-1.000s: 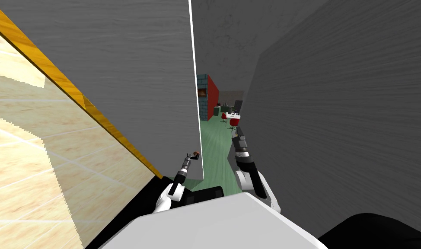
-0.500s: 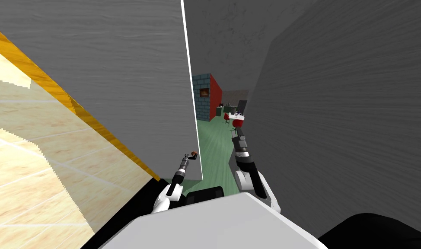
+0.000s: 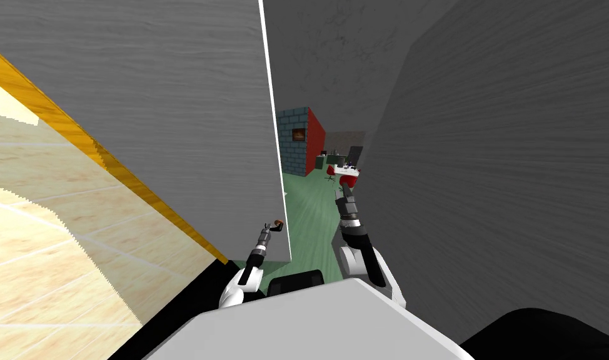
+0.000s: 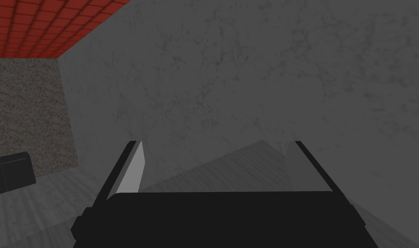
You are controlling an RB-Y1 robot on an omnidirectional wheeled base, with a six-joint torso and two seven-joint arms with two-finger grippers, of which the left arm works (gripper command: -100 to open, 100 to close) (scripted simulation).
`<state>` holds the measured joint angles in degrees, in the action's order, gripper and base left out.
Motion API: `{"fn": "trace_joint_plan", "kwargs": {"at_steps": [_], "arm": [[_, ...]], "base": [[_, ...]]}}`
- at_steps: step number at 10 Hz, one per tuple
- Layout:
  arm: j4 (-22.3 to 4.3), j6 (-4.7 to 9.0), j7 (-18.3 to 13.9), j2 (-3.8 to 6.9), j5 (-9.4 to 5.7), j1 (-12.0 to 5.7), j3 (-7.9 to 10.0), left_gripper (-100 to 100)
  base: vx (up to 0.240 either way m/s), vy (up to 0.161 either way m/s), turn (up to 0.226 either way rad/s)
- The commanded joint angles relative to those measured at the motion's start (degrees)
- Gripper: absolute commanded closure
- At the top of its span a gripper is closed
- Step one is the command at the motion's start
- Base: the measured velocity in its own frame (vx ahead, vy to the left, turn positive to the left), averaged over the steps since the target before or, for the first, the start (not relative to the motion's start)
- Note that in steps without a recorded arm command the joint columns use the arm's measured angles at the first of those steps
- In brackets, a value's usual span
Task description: Push the door open
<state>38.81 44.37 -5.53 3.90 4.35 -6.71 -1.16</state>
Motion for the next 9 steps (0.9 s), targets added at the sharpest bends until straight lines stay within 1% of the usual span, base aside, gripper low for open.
{"fn": "trace_joint_plan", "kwargs": {"at_steps": [1, 4, 6, 7, 8, 9], "arm": [[0.33, 0.17, 0.12, -0.21, -0.2, -0.28, 0.98, 100], [0.57, 0.07, 0.32, -0.88, -0.41, -0.01, 2.23, 100], [0.69, 0.02, 0.43, -1.37, -0.52, 0.13, 2.89, 100], [0.2, 0.15, 0.42, -0.62, -0.71, 0.02, 3.2, 100], [0.27, 0.25, 0.95, -0.09, -1.1, -0.06, 4.01, 100], [0.29, 0.24, 1.22, 0.05, -1.25, -0.07, 4.32, 100]], "base": [[0.185, -0.124, 0.091], [0.165, -0.125, 0.084], [0.159, -0.101, 0.068], [0.067, -0.03, 0.043], [0.134, -0.016, 0.07], [0.211, -0.043, 0.067]]}}
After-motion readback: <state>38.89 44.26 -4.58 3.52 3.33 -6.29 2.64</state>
